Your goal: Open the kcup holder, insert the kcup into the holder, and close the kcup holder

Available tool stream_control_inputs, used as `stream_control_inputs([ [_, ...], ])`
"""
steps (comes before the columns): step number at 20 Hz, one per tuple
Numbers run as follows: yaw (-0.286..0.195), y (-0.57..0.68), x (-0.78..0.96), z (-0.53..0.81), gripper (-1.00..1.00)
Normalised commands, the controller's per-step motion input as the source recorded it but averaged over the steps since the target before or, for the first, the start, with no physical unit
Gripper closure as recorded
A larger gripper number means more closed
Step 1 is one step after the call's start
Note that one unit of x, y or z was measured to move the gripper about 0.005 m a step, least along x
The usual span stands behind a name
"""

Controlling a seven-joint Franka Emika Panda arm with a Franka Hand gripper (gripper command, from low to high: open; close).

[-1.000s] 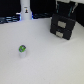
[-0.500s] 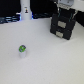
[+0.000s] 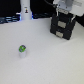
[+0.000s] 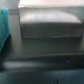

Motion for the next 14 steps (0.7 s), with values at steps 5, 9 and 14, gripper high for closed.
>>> stream_control_inputs([
  [5,-0.048,0.01,-0.39,-0.44,-1.00],
  [9,-0.018,0.01,-0.26,-0.25,-1.00],
  [14,-0.013,0.00,-0.04,-0.03,1.00],
])
